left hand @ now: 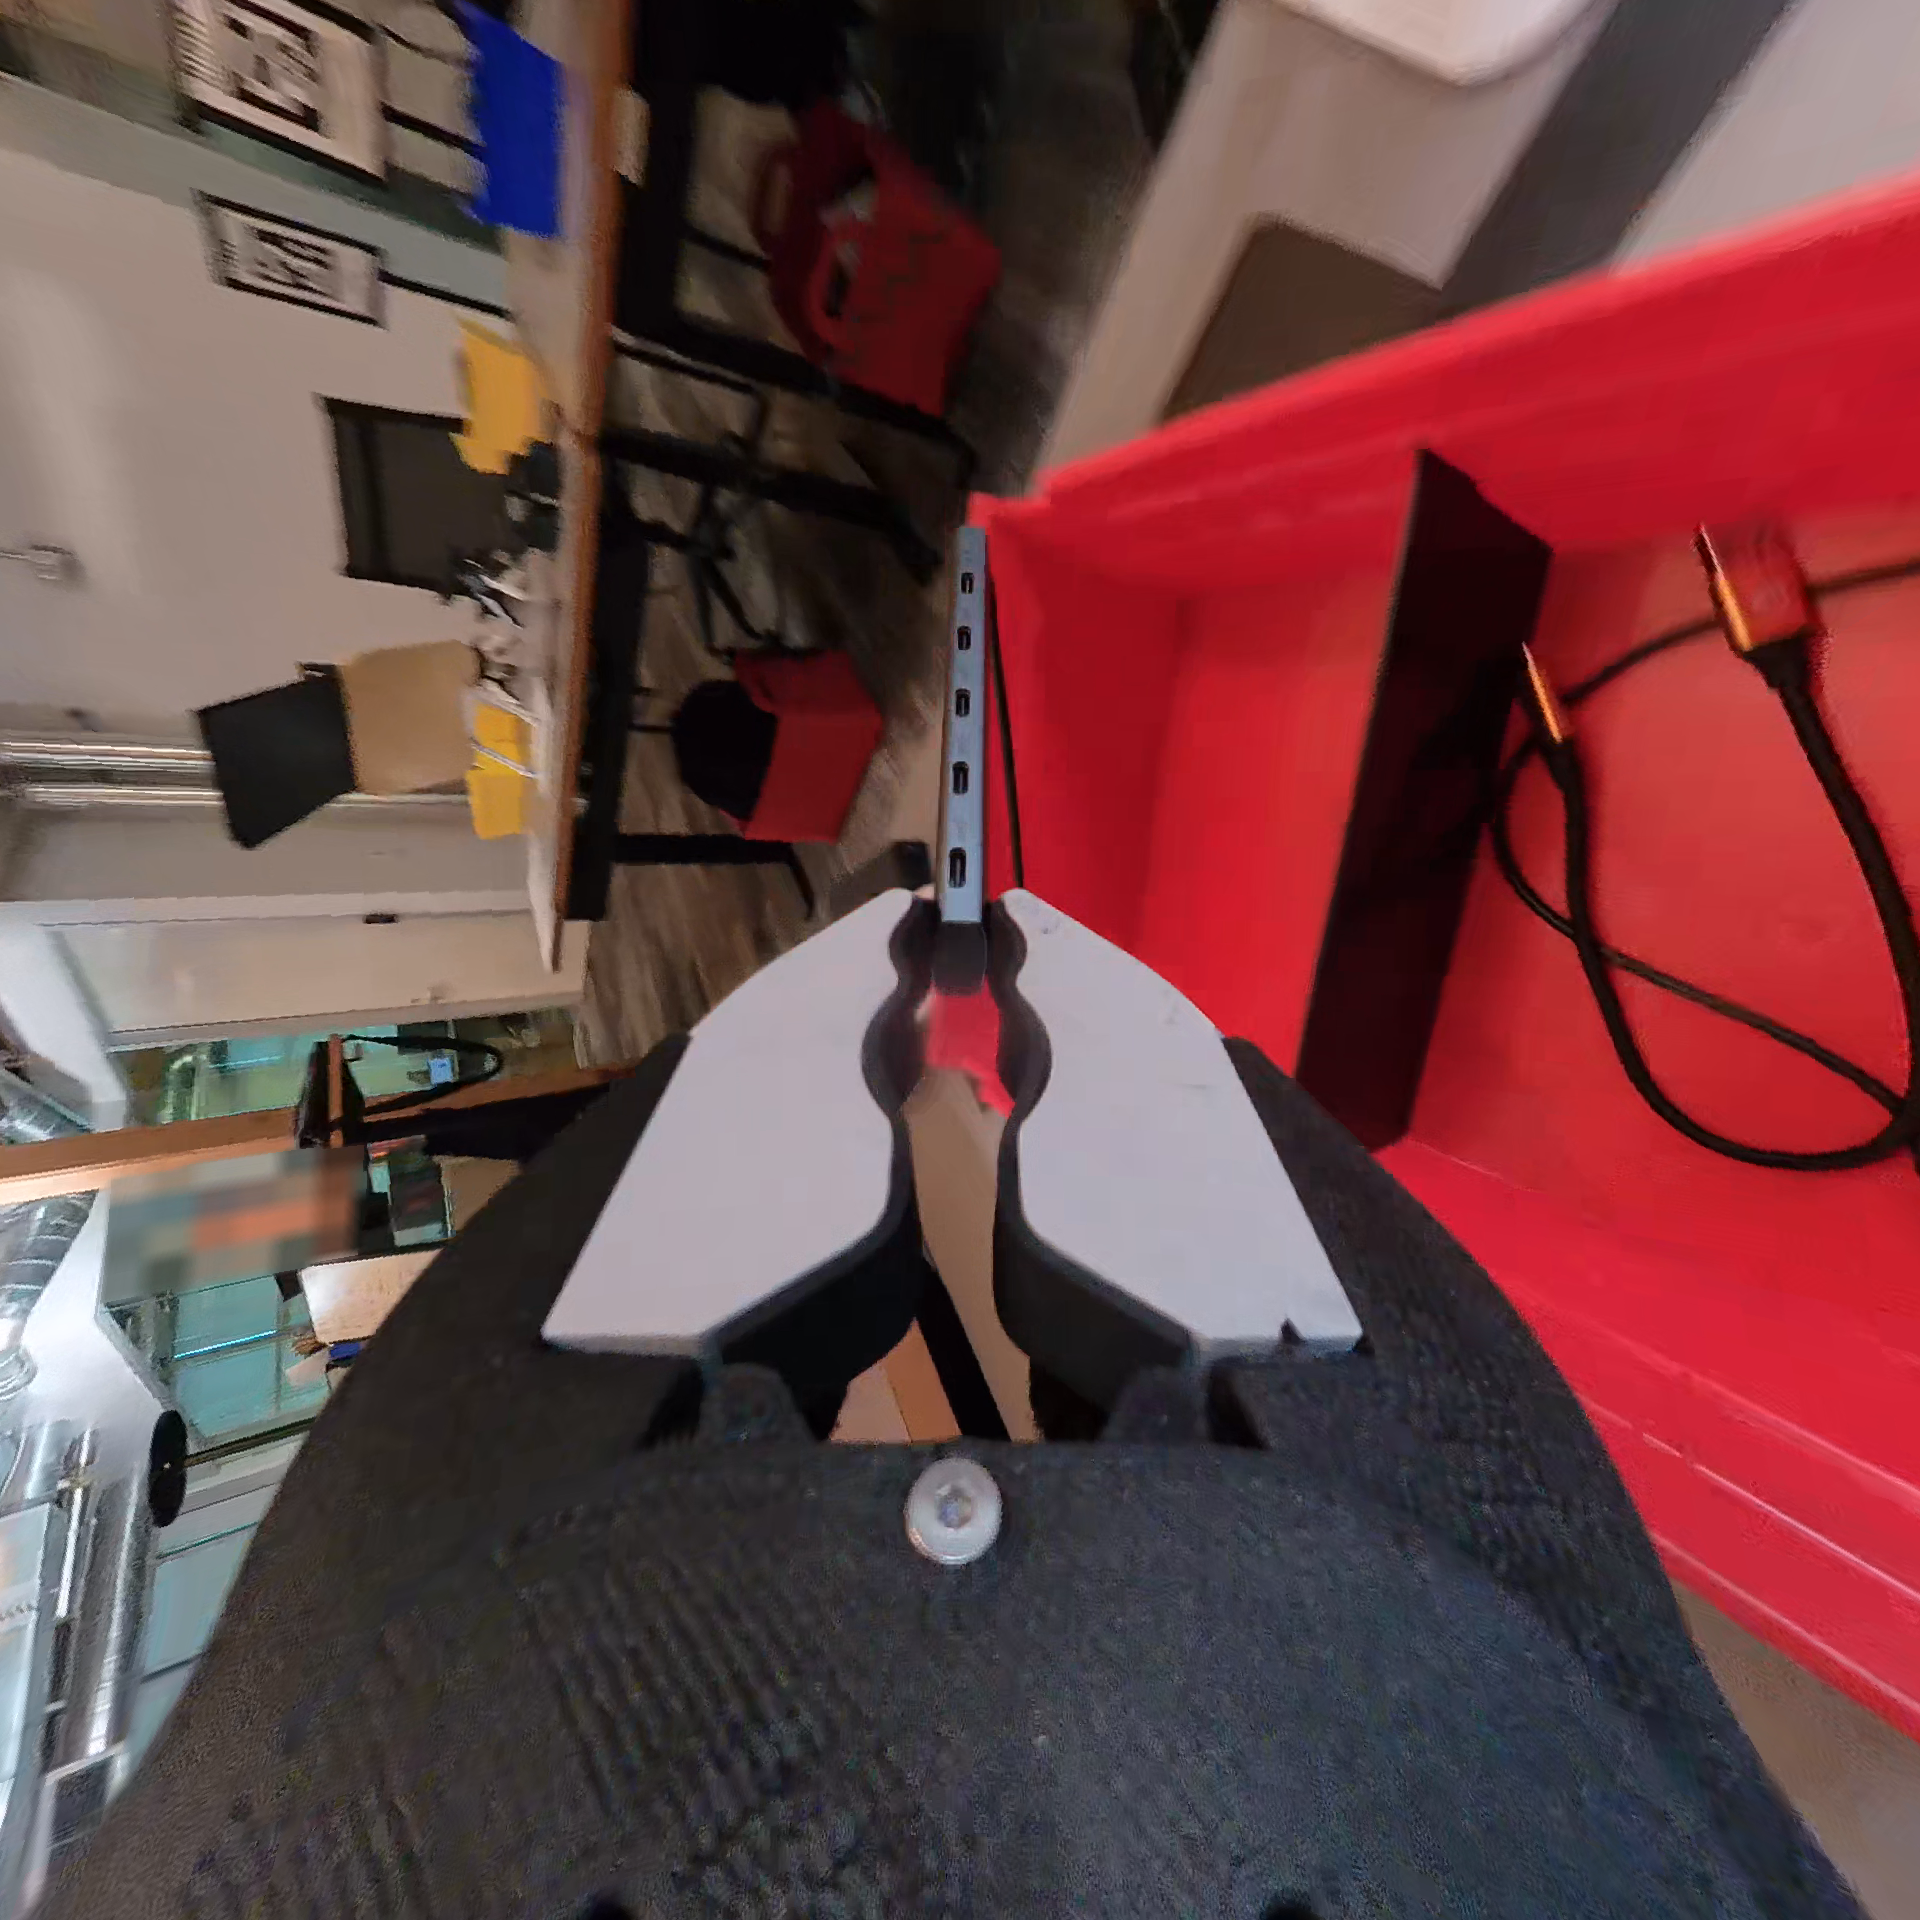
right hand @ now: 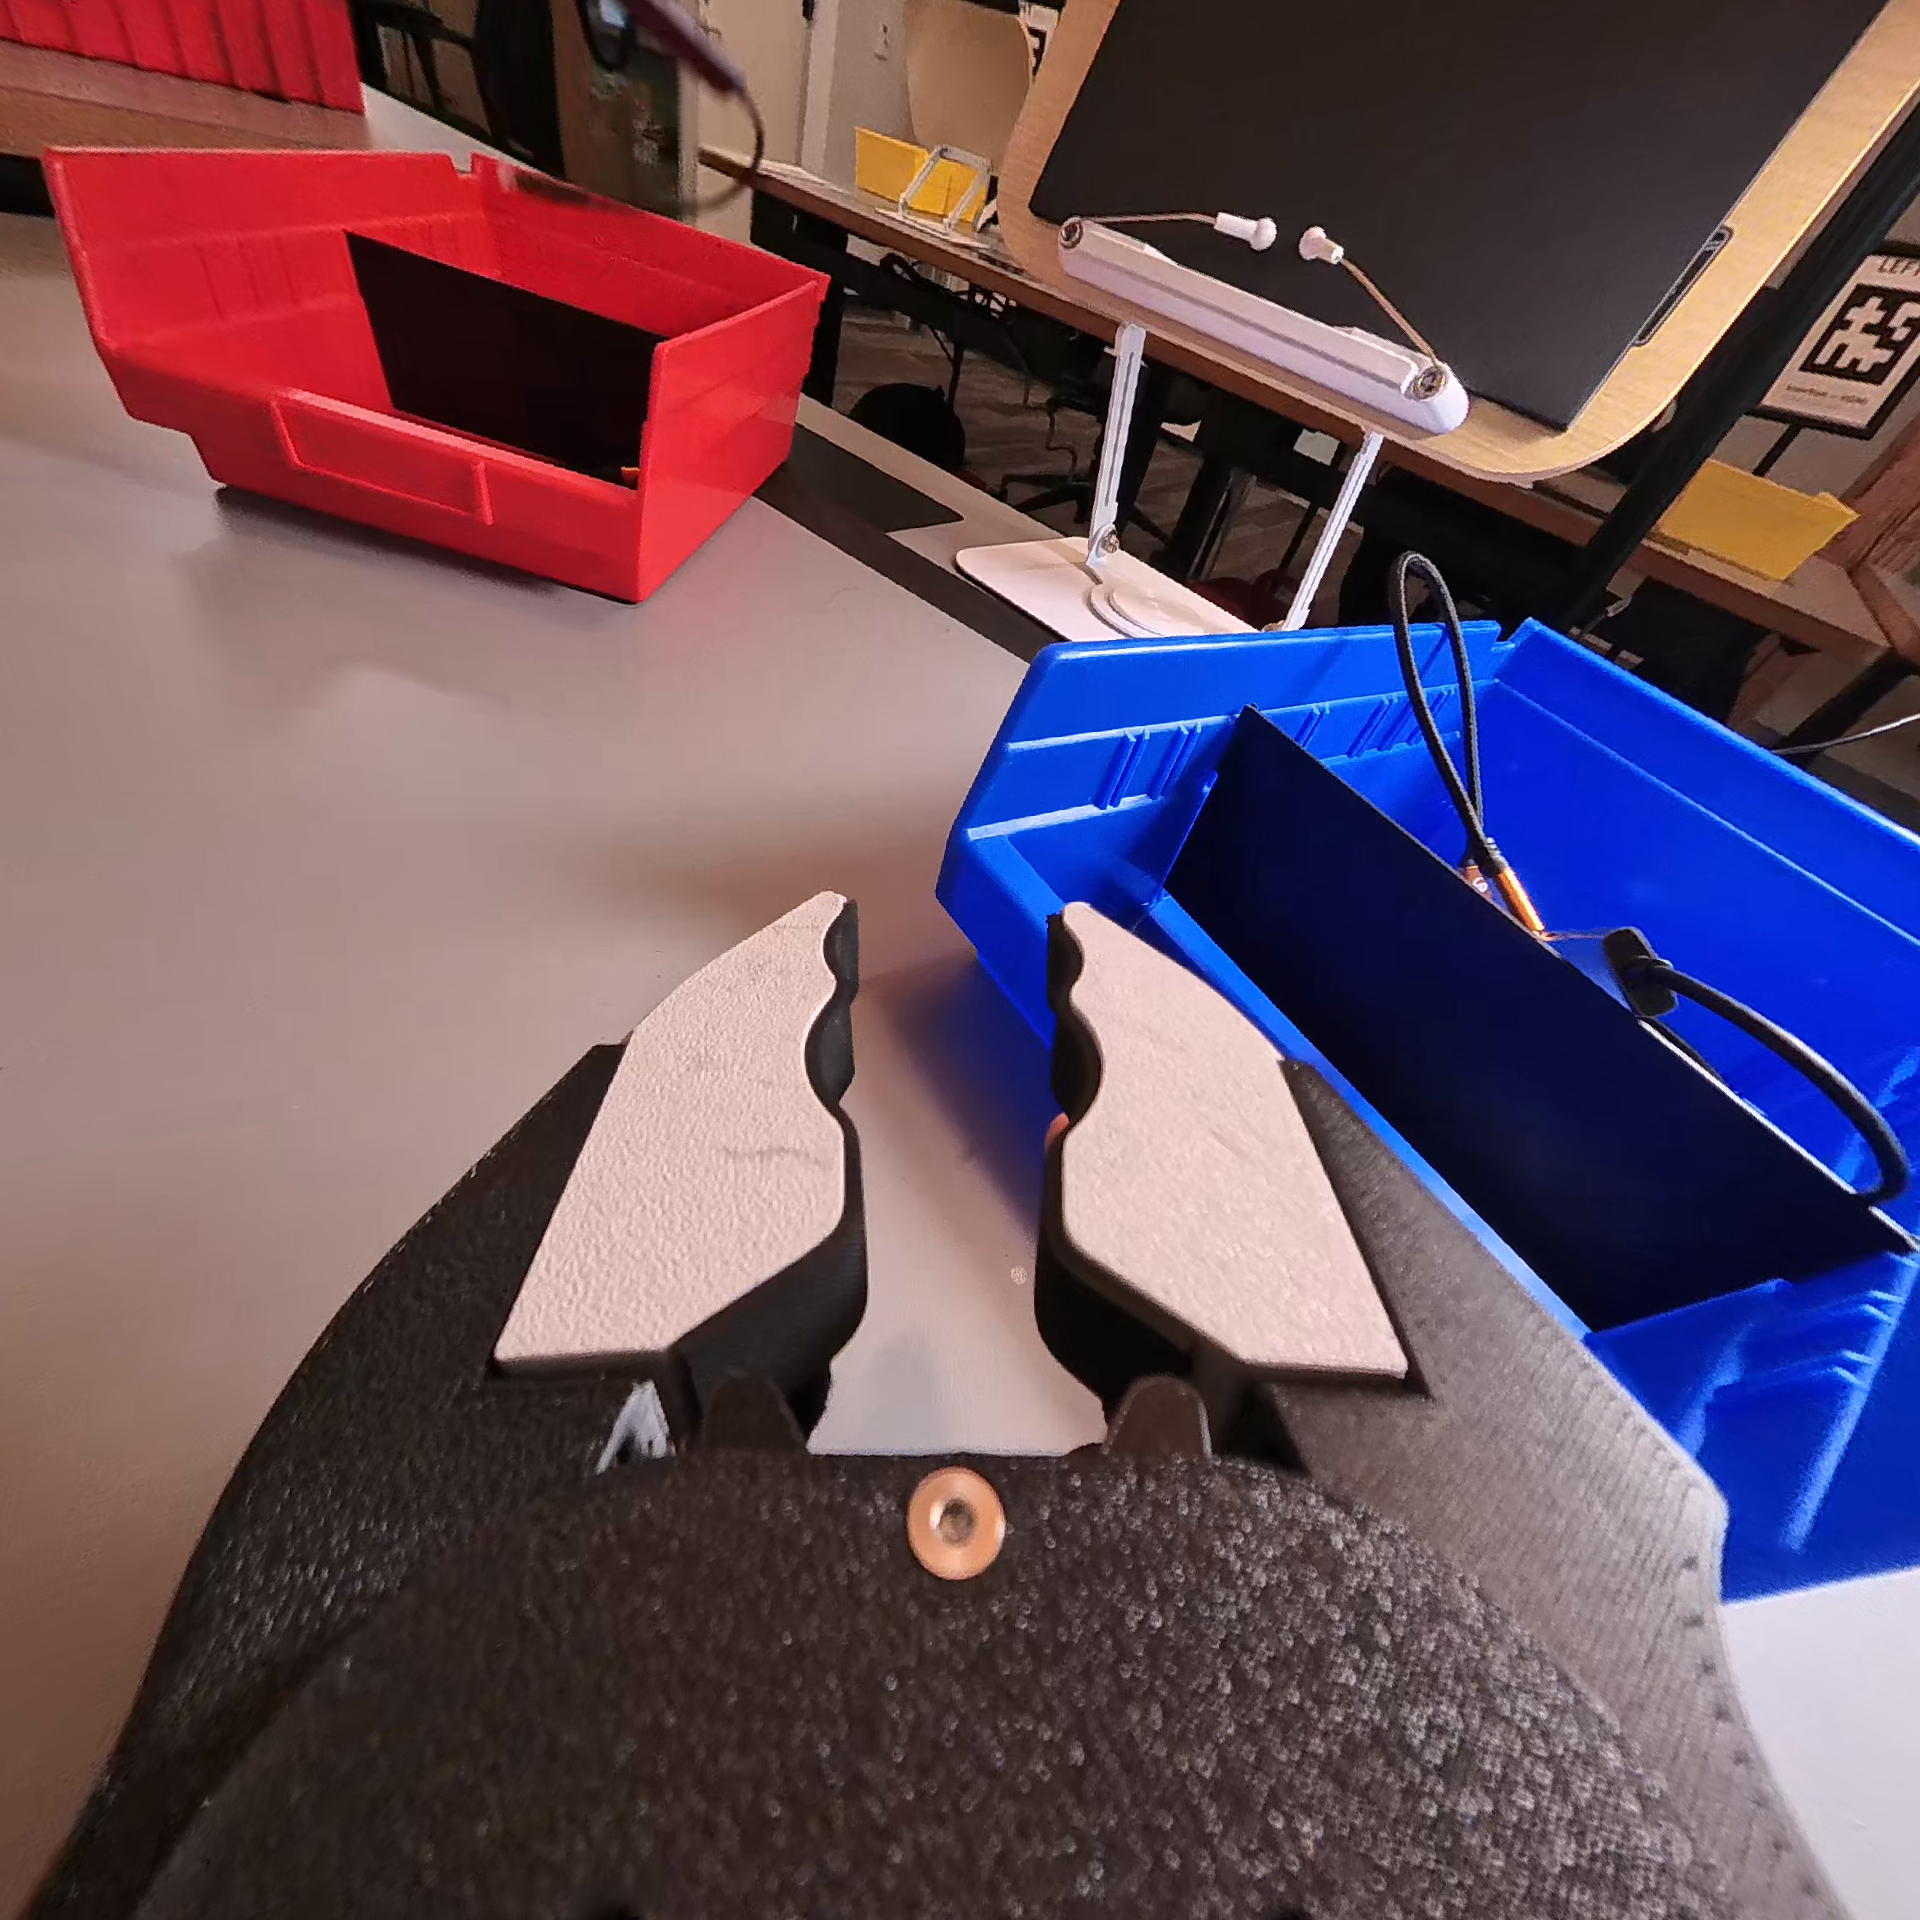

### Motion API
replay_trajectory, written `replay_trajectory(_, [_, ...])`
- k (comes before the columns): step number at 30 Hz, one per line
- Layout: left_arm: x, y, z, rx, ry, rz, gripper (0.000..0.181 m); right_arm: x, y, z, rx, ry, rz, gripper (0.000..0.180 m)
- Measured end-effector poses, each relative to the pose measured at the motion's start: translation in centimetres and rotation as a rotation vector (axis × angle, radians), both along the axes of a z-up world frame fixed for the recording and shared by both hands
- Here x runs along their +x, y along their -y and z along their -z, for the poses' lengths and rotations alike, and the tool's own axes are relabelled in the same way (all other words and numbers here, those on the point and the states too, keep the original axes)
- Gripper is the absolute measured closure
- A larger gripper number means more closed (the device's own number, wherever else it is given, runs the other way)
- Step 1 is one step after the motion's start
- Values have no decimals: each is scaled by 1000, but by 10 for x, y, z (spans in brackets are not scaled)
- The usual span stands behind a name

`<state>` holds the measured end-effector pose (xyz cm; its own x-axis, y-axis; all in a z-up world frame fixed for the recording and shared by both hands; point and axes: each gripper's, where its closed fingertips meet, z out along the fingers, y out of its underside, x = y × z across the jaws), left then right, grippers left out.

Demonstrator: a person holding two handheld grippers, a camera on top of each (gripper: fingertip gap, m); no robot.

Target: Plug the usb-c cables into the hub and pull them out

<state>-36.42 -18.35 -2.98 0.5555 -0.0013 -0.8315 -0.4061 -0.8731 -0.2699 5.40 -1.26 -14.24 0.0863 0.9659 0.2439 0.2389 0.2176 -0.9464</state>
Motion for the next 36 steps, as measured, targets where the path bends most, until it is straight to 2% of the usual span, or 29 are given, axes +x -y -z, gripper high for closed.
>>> replay_trajectory(4, [32,1,-71,311,-4,86,170,-1,1,0,-3,-10,-4,146])
replay_trajectory(8, [96,0,-113,690,233,290,170,-8,12,-8,-29,-49,-53,146])
replay_trajectory(11, [148,-5,-114,932,553,486,170,-22,27,-34,-38,-110,-123,146])
replay_trajectory(15, [206,-23,-88,1113,958,682,170,-47,66,-88,-111,-199,-304,146])
replay_trajectory(18, [254,-36,-61,1136,1200,878,170,-67,93,-117,-210,-234,-446,146])
replay_trajectory(22, [293,-38,-25,1115,1440,989,170,-81,102,-117,-236,-262,-533,144])
replay_trajectory(25, [315,-37,4,1029,1466,1001,171,-77,107,-102,-306,-256,-600,143])
replay_trajectory(28, [334,-38,17,948,1486,1024,170,-70,109,-93,-376,-256,-653,145])
replay_trajectory(33, [352,-40,35,799,1433,1063,170,-59,113,-91,-360,-248,-726,163])
replay_trajectory(36, [353,-42,42,757,1434,1060,170,-58,112,-85,-318,-222,-735,164])
